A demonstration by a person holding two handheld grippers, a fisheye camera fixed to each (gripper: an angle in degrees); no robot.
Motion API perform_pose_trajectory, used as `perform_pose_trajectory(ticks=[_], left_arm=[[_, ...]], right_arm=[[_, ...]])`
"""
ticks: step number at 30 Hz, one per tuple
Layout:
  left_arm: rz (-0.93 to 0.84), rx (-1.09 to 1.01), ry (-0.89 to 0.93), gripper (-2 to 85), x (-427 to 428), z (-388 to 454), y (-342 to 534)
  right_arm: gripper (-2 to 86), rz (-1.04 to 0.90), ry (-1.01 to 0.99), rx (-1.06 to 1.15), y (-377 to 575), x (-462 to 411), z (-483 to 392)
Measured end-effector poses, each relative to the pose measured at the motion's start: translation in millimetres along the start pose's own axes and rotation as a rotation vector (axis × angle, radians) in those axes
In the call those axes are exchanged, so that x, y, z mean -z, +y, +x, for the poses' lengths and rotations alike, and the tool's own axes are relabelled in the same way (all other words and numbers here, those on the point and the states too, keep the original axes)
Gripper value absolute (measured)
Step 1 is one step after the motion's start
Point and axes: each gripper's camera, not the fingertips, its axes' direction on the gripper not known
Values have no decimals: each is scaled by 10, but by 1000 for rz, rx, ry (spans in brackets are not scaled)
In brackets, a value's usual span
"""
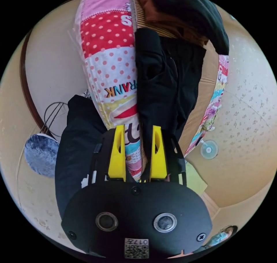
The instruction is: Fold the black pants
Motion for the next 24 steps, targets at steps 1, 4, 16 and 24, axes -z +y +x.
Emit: perform_pose_trajectory(ticks=[1, 4, 16, 24], left_arm=[[40, 32, 27, 143, 35, -35, -25], [147, 92, 93, 146, 123, -122, -88], [199, -25, 214, 50, -40, -8, -546], [174, -546, 15, 42, 620, 1329, -255]], right_arm=[[31, -14, 60, 73, -30, -54, -163], [18, -119, 125, 245, -118, -231, -503], [8, -153, 210, 305, -88, -585, -406], [9, -129, 348, 433, -132, -1327, -893]])
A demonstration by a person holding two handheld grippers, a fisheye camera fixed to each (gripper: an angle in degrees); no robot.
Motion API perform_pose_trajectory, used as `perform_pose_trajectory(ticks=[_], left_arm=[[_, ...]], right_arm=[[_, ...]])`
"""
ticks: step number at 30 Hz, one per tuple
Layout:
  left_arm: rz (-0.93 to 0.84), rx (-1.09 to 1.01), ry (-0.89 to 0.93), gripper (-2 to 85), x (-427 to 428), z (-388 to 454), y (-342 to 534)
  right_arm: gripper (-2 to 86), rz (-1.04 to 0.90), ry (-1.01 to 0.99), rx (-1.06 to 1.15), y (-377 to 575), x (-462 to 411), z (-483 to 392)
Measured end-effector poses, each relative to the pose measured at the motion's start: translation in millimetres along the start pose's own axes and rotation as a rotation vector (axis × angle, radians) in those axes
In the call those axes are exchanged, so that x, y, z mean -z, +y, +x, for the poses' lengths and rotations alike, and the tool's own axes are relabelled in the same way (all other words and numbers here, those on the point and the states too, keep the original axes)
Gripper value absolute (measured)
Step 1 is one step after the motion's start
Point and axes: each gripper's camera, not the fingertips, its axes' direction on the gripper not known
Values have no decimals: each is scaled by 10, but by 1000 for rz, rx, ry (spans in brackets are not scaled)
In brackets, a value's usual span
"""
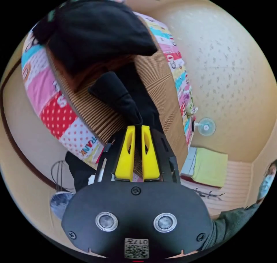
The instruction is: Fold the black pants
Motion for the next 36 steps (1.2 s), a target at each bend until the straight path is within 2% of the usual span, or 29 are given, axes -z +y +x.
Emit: perform_pose_trajectory(ticks=[5, 9, 12, 14, 18, 20, 22, 23, 28, 30, 32, 34, 36], left_arm=[[34, -104, -45, 46, -350, 799, -648], [103, -24, -43, 64, -1067, 1026, -1155], [119, 16, -8, 61, -1488, 1039, -1237], [53, 15, -34, 63, -1776, 1079, -1205], [-194, -200, -186, 60, -2435, 1243, -906], [-302, -282, -291, 53, -2668, 1218, -713], [-496, -363, -460, 33, -2989, 1050, -437], [-518, -373, -483, 31, -3019, 1008, -375], [-477, -241, -375, 38, -2804, 733, -106], [-405, -198, -386, 59, -2638, 645, -7], [-286, -102, -376, 85, -2387, 488, 61], [-108, 1, -311, 105, -2036, 278, 93], [-31, 31, -291, 123, -1890, 140, 29]], right_arm=[[17, -45, 127, 41, -658, -682, -722], [41, 103, 156, -69, -1105, -1139, -1268], [36, 90, 135, -25, -1278, -1510, -1498], [23, 42, 190, 27, -1332, -1764, -1592], [7, -131, 333, 301, -1202, -2407, -1604], [5, -239, 468, 390, -1068, -2693, -1438], [3, -378, 818, 445, -857, -3071, -1062], [3, -379, 839, 504, -774, -3110, -1025], [2, -477, 1246, 732, -357, -3333, -721], [2, -480, 1300, 716, -344, -3292, -598], [3, -458, 1273, 659, -376, -3167, -524], [3, -392, 1167, 591, -373, -2892, -457], [3, -361, 1044, 539, -333, -2661, -390]])
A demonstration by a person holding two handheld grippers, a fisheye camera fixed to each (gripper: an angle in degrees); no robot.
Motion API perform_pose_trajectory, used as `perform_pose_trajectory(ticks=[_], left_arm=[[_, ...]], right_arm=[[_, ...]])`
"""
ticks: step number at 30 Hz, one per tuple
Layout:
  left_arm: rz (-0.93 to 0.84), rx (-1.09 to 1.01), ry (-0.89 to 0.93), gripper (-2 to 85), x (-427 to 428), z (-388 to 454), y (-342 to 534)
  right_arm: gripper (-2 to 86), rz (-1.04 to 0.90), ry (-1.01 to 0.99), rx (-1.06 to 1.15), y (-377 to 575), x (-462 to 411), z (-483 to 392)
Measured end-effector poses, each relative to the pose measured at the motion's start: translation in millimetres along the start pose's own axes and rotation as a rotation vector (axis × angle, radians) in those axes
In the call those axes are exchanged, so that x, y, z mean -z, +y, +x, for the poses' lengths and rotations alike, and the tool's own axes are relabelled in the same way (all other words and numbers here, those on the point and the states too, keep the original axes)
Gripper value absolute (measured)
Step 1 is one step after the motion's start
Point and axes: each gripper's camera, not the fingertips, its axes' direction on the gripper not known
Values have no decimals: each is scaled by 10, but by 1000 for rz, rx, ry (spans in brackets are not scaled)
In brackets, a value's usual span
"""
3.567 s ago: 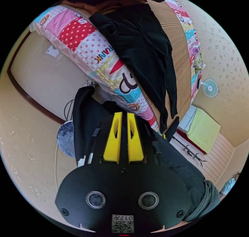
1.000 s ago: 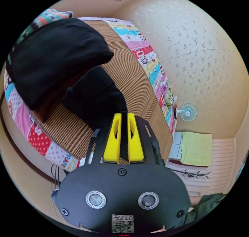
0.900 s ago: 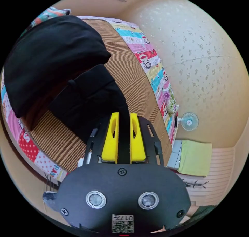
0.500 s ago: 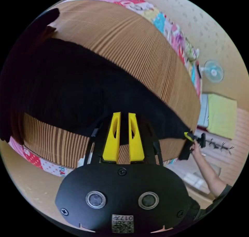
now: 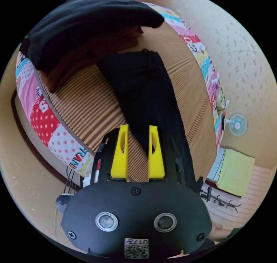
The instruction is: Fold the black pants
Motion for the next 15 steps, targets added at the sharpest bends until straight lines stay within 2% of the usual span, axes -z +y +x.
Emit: perform_pose_trajectory(ticks=[2, 4, 5, 7, 11, 15], left_arm=[[31, 83, 10, 148, 1, -198, -126], [64, 176, 99, 168, -82, -452, -325], [72, 187, 124, 165, -114, -495, -369], [67, 204, 236, 135, -323, -616, -541], [19, 273, 455, 83, -674, -809, -591], [22, 140, 695, 63, -570, -647, -492]], right_arm=[[3, 55, -164, -49, 228, 81, 163], [3, 154, -420, -87, 612, 189, 345], [3, 170, -474, -100, 705, 197, 385], [3, 209, -645, -158, 1057, 159, 526], [3, 227, -801, -255, 1497, -29, 694], [2, 314, -1047, -402, 1934, -257, 867]])
